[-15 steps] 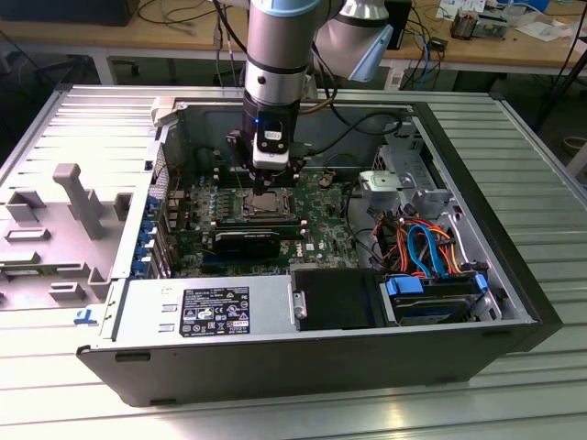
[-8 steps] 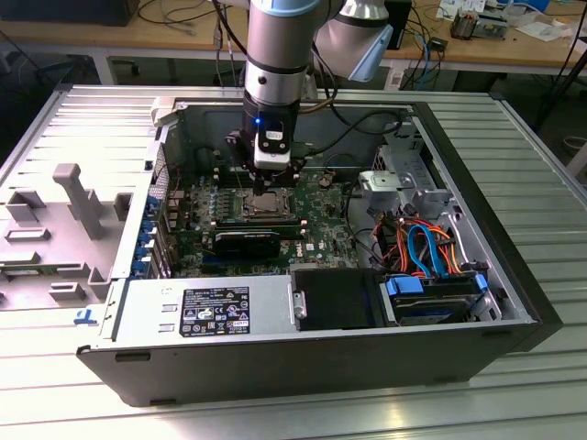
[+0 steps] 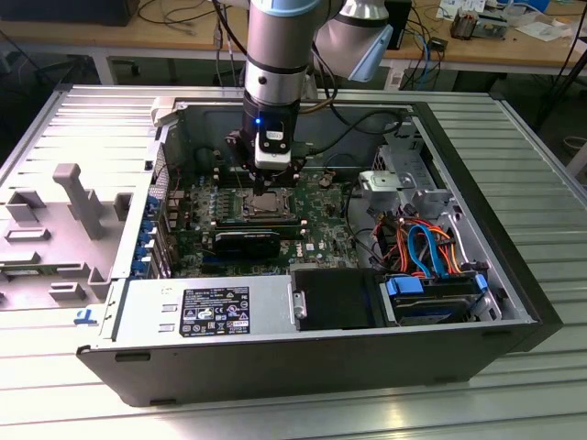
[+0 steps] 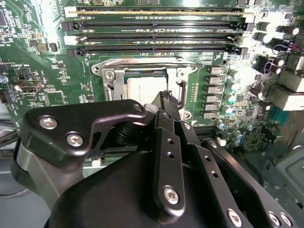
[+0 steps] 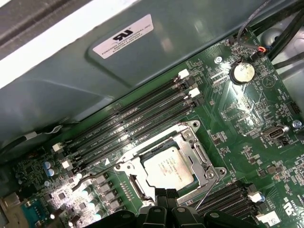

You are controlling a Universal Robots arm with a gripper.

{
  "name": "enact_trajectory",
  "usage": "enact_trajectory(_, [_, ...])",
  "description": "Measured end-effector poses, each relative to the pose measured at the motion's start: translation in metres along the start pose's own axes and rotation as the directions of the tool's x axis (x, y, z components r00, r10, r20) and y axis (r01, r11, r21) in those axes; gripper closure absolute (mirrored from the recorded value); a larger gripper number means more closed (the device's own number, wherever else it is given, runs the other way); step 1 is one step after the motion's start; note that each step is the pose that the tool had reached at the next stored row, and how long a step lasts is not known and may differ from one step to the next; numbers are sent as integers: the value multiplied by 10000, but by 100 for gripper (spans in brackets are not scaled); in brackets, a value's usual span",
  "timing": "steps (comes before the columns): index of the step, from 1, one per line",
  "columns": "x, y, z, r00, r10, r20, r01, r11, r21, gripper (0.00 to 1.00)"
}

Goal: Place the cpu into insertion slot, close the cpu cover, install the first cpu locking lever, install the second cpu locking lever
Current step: 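Install the first cpu locking lever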

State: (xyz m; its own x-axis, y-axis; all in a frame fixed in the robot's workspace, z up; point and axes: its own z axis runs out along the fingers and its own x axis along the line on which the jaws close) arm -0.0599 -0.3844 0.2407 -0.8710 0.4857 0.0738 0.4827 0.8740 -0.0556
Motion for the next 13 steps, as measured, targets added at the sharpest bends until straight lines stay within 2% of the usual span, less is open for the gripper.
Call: enact_trajectory(13, [0,0,0,9999,-139,7,139,9999,10,89])
